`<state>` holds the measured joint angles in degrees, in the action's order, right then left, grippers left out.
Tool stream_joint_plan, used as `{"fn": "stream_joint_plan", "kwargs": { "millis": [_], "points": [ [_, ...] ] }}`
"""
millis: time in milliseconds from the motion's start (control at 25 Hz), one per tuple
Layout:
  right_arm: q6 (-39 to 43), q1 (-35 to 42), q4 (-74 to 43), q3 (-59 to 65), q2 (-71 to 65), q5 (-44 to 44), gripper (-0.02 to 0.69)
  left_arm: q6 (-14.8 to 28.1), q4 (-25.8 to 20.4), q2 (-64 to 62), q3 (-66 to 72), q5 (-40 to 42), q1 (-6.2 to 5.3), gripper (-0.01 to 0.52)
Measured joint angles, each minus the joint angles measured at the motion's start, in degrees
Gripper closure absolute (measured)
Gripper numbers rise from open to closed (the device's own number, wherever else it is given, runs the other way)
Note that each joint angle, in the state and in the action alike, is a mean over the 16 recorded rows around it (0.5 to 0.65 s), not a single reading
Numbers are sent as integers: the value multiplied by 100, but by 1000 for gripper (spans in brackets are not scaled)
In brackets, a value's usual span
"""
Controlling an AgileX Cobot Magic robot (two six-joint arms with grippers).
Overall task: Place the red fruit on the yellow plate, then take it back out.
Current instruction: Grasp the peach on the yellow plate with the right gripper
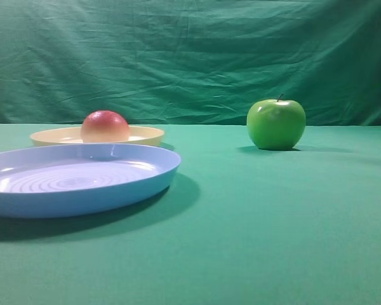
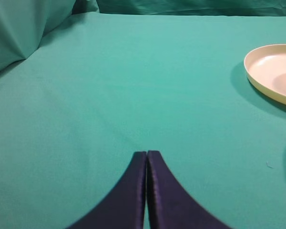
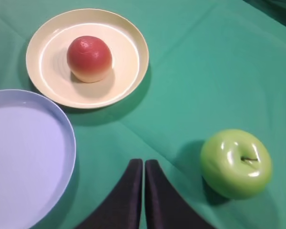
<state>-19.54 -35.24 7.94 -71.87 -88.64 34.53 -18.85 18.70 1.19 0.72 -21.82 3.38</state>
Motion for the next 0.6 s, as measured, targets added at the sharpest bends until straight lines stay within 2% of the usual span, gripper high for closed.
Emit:
{"fn": "stream_joint_plan", "kwargs": {
  "millis": [280, 480, 600],
  "points": [
    [-545, -106, 528, -1533, -1627, 277, 665, 0, 0, 0, 0, 0, 0, 514],
    [-1259, -133, 1099, -2579, -2615, 483, 662, 0, 0, 0, 0, 0, 0, 514],
    [-1774, -164, 1506, -3074, -3091, 534, 632, 0, 0, 0, 0, 0, 0, 514]
  ]
}}
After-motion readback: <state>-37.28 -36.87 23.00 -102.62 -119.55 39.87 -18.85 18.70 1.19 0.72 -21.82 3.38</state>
